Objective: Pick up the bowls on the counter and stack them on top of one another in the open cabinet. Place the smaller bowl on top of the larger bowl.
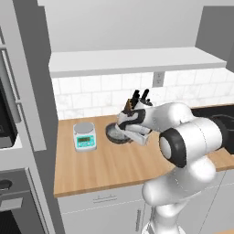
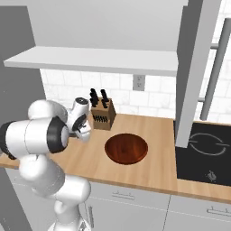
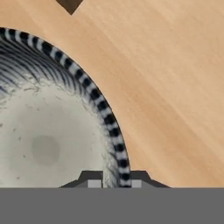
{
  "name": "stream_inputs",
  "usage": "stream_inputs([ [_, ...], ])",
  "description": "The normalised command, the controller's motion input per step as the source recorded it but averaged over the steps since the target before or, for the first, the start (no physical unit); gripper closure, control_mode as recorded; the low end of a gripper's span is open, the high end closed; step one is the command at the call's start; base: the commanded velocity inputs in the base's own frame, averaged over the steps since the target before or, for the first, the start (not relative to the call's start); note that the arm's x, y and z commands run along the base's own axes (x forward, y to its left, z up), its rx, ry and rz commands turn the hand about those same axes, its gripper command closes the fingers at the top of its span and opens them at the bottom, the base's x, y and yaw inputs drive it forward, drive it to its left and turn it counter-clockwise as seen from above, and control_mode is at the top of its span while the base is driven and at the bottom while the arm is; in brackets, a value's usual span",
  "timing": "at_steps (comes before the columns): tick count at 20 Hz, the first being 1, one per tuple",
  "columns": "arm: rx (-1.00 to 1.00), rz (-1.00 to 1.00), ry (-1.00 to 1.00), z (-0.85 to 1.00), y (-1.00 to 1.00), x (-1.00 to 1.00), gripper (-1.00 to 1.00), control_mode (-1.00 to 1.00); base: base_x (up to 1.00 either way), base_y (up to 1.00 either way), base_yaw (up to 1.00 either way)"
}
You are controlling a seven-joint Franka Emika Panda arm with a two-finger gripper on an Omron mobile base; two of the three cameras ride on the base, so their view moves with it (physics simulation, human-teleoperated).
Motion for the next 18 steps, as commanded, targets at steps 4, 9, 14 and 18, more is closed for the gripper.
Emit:
stream_inputs([
  [4, 0.00, -0.05, -0.07, 0.96, -0.25, -1.00, 1.00, -1.00, 0.00, 0.00, 0.00],
  [9, 0.01, -0.03, 0.00, 0.87, -0.79, -0.83, 1.00, -1.00, 0.00, 0.00, 0.00],
  [14, 0.00, 0.00, 0.00, 0.64, -0.90, -0.55, 1.00, -1.00, 0.00, 0.00, 0.00],
  [18, 0.01, 0.00, 0.00, 0.56, -1.00, -0.44, 1.00, -1.00, 0.00, 0.00, 0.00],
])
